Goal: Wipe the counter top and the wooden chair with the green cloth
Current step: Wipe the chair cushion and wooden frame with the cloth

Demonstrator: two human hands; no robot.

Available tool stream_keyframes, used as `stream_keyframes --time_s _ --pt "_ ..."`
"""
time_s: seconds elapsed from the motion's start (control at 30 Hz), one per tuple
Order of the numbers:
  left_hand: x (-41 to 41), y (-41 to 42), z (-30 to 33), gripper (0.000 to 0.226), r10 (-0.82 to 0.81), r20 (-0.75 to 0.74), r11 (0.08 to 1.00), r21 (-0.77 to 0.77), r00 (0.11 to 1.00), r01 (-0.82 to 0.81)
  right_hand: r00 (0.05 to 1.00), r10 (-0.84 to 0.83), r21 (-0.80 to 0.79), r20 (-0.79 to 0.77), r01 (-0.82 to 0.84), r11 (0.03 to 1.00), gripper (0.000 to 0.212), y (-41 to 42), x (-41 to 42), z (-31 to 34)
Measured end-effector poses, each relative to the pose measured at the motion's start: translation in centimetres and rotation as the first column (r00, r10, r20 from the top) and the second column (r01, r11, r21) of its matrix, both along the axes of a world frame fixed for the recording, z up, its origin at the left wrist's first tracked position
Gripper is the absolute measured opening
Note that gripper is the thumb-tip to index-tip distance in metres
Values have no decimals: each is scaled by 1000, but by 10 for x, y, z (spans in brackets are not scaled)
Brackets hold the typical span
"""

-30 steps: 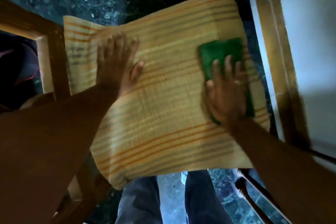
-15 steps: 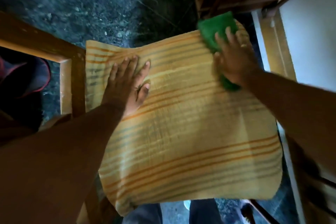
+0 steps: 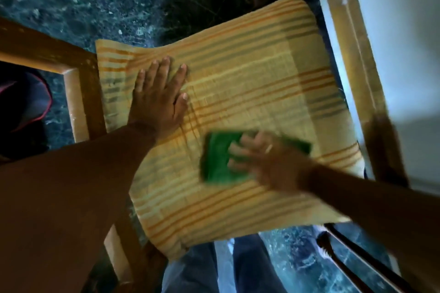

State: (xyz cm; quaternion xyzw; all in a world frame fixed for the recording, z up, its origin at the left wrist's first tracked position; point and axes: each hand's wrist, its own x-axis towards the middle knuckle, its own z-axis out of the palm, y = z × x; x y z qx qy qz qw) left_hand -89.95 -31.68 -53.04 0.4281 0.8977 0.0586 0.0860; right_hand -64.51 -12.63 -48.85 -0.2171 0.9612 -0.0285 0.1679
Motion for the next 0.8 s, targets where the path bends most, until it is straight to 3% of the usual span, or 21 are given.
stream_keyframes --time_s 0.03,0.1,0.2,0.27,0.33,0.4,0.5,0.6,0.67,0.73,0.8 --pt "1 0 -1 62 -1 3 1000 4 1000 1 977 -203 54 -61 206 977 50 32 -10 0" --pt "1 0 0 62 3 10 1000 7 1000 -3 839 -531 126 -115 543 830 56 92 -18 7" --pt "2 1 3 61 11 18 1000 7 1000 -11 632 -767 99 -111 775 625 60 110 -15 11" --pt "4 1 4 60 14 12 1000 7 1000 -14 595 -796 85 -109 804 589 61 63 -9 9" --pt "5 2 6 59 7 -8 1000 -17 1000 -7 731 -676 22 -91 680 733 58 -15 17 1" --pt "6 3 10 61 12 18 998 -59 1000 -11 894 -447 -81 -10 445 892 54 -86 57 2" --pt "7 9 24 60 41 107 987 -157 993 -24 950 -303 -171 80 312 934 57 -120 90 4" --pt "35 10 59 54 39 135 981 -193 990 -12 933 -335 -204 128 356 912 63 -115 90 19" --pt "72 -1 81 43 47 211 983 -181 976 -8 876 -461 -206 141 482 852 69 -105 89 30" --pt "114 -18 95 43 103 408 982 -189 907 -26 749 -644 -130 158 662 738 73 -87 86 43" --pt "151 -34 100 58 210 577 963 -263 790 -64 644 -739 -29 195 757 652 73 -70 83 51"
